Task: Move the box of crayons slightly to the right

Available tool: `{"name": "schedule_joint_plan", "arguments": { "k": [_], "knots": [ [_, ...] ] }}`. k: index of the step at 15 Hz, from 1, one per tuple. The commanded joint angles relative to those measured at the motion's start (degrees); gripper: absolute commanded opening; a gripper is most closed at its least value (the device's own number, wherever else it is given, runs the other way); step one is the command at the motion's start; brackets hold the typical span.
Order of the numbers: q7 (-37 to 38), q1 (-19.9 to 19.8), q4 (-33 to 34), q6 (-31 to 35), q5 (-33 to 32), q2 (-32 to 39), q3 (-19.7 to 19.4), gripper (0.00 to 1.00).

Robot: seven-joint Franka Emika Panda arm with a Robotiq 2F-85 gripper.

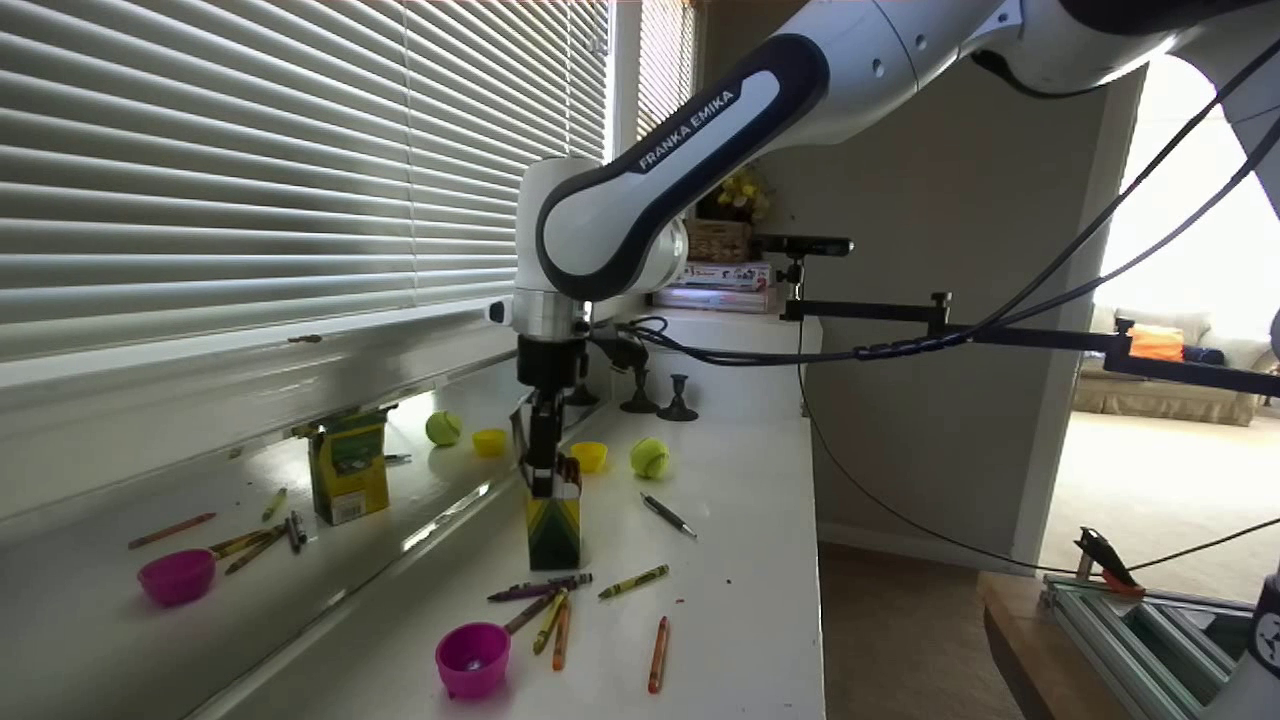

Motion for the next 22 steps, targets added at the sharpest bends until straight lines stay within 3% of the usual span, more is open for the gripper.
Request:
{"name": "schedule_joint_plan", "arguments": {
  "k": [1, 6, 15, 22],
  "knots": [
    [-0.52, -0.67, -2.97, 1.15, 1.03, -3.65, 0.68, 0.45],
    [-1.11, -1.92, -6.43, 3.01, 2.74, -6.54, 0.73, 0.45],
    [1.39, -4.69, -19.19, 15.61, 7.34, -11.43, -0.96, 0.45],
    [0.38, -6.88, -22.31, 16.96, 8.66, -12.98, -2.36, 0.45]
  ]
}}
